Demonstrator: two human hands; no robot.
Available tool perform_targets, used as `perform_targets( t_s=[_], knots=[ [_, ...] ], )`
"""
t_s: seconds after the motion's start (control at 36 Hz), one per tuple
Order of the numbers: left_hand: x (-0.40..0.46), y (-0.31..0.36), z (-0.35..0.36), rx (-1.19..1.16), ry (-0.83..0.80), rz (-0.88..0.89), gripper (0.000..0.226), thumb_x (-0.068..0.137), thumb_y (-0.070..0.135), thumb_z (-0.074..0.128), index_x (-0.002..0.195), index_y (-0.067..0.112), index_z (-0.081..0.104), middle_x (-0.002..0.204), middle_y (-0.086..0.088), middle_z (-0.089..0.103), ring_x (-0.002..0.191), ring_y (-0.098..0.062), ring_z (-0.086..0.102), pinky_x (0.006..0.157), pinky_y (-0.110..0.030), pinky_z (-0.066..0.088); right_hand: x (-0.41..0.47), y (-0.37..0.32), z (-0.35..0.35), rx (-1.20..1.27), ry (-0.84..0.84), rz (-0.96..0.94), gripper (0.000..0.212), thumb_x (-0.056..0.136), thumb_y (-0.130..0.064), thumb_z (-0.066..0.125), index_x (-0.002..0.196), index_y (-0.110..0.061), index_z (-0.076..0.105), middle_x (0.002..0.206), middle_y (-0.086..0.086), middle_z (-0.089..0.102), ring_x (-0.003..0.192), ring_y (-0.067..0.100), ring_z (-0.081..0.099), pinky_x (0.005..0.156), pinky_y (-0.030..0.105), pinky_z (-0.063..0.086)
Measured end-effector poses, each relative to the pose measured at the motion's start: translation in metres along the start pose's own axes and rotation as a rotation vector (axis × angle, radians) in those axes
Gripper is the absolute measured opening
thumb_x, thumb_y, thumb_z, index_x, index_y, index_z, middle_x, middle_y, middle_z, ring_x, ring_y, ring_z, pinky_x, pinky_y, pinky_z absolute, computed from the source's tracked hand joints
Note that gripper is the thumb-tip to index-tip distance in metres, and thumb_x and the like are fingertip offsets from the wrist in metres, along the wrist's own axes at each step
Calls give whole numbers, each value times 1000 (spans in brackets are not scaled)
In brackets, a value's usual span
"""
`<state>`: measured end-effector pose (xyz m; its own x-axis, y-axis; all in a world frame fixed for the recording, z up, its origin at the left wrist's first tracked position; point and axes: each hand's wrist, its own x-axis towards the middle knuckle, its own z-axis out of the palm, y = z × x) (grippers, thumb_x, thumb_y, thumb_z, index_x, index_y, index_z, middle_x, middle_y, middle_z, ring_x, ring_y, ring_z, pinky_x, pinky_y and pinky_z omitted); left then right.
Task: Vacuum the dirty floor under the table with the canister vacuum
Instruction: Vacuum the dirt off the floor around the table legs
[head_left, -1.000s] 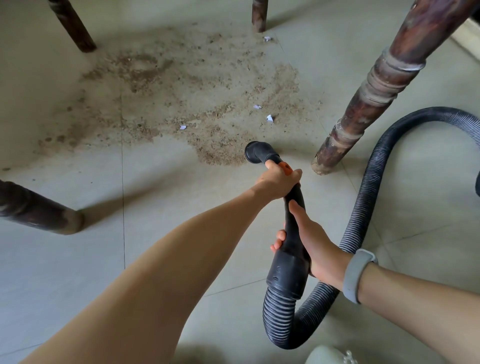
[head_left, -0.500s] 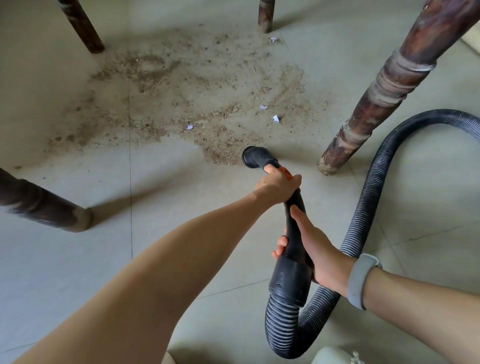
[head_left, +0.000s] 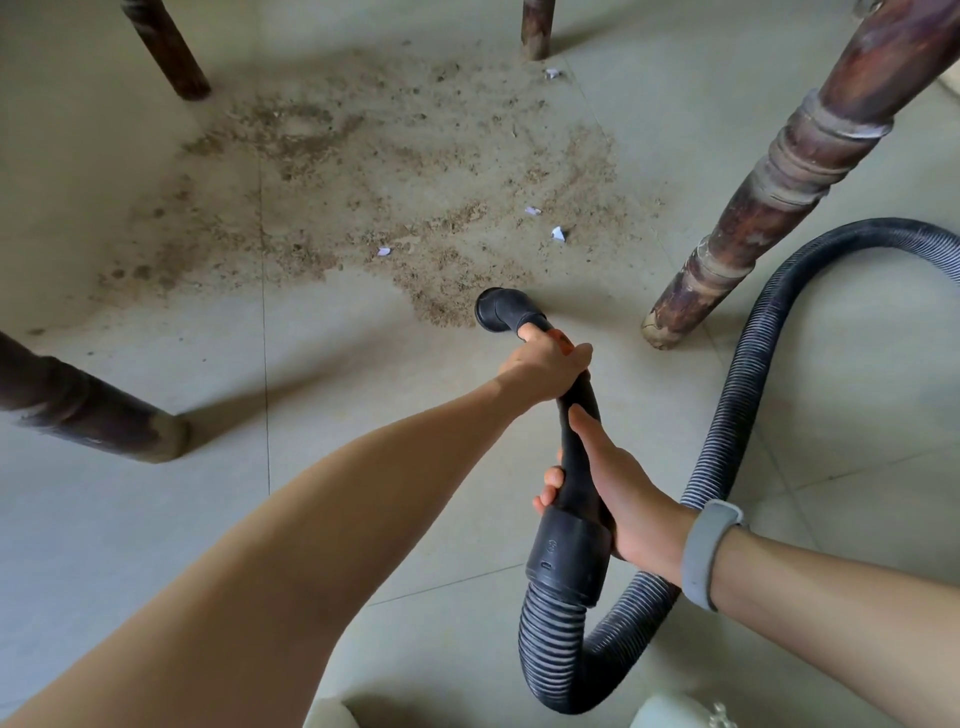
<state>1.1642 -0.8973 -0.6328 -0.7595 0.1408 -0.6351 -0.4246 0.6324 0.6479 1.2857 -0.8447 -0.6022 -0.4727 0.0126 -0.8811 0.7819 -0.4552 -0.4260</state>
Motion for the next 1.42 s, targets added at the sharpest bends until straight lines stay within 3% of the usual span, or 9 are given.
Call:
perform_targets(
  t_s=[0.11, 0.33, 0.44, 0.61, 0.75, 0.89, 1.03, 1.17, 1.42],
  knots=[
    [1, -2, -10, -41, -2, 103, 35, 93, 38, 54, 109, 12, 38, 124, -16, 57, 108, -34, 59, 94, -46, 50, 7, -3, 10, 17, 3, -4, 42, 90, -51, 56, 88, -10, 45, 51, 6, 45, 43, 22, 48, 71, 37, 50],
    [0, 5, -20, -97, -4, 27, 47, 92, 36, 53, 119, 4, 32, 121, -21, 56, 107, -36, 59, 80, -38, 48, 12, -8, 16, 7, -8, -6, 41, 90, -53, 56, 87, -13, 45, 52, 6, 46, 45, 21, 48, 64, 33, 52],
    [-6, -2, -18, -71, 1, 126, 22, 93, 38, 53, 88, 20, 41, 124, -16, 56, 108, -35, 59, 89, -42, 50, 6, -6, 12, 10, -7, 11, 40, 91, -50, 57, 89, -12, 45, 51, 6, 46, 43, 22, 47, 65, 34, 51],
    [-16, -15, -11, -58, 3, 143, 21, 93, 37, 53, 91, 18, 44, 121, -13, 58, 106, -32, 60, 82, -35, 47, -1, 6, 1, -17, -2, 39, 40, 91, -50, 57, 87, -13, 43, 49, 8, 47, 40, 22, 47, 66, 36, 48],
    [-17, -16, -7, -49, 45, 22, 47, 93, 38, 52, 120, 5, 33, 120, -19, 58, 106, -36, 59, 90, -41, 50, -2, 11, 1, -15, -9, 42, 40, 91, -50, 57, 86, -12, 43, 50, 8, 47, 41, 22, 47, 70, 37, 47],
    [-14, -17, -19, -49, 29, 147, 23, 94, 38, 53, 94, 18, 42, 123, -13, 58, 107, -32, 59, 88, -38, 48, 3, 2, 9, -21, -17, 27, 39, 91, -50, 57, 88, -13, 45, 50, 7, 47, 42, 22, 46, 66, 35, 49],
    [-7, -14, -30, -33, 50, 164, 28, 95, 37, 52, 75, 26, 36, 123, -13, 57, 107, -34, 60, 92, -44, 50, 13, -2, 26, 1, 8, 0, 41, 90, -49, 59, 92, -10, 47, 53, 7, 45, 42, 21, 45, 70, 37, 50],
    [4, -11, -41, -63, 42, 143, 29, 93, 39, 54, 103, 18, 37, 110, -8, 59, 104, -30, 62, 89, -39, 50, 22, -8, 36, -4, -4, -25, 41, 89, -50, 60, 94, -11, 48, 57, 7, 47, 46, 22, 49, 64, 33, 52],
    [4, -4, -46, -74, 65, 147, 28, 93, 39, 53, 96, 17, 36, 121, -14, 59, 106, -33, 61, 94, -45, 50, 27, -18, 42, 41, -38, -16, 42, 88, -50, 61, 93, -10, 45, 55, 7, 45, 46, 22, 48, 64, 33, 52]
  ],
)
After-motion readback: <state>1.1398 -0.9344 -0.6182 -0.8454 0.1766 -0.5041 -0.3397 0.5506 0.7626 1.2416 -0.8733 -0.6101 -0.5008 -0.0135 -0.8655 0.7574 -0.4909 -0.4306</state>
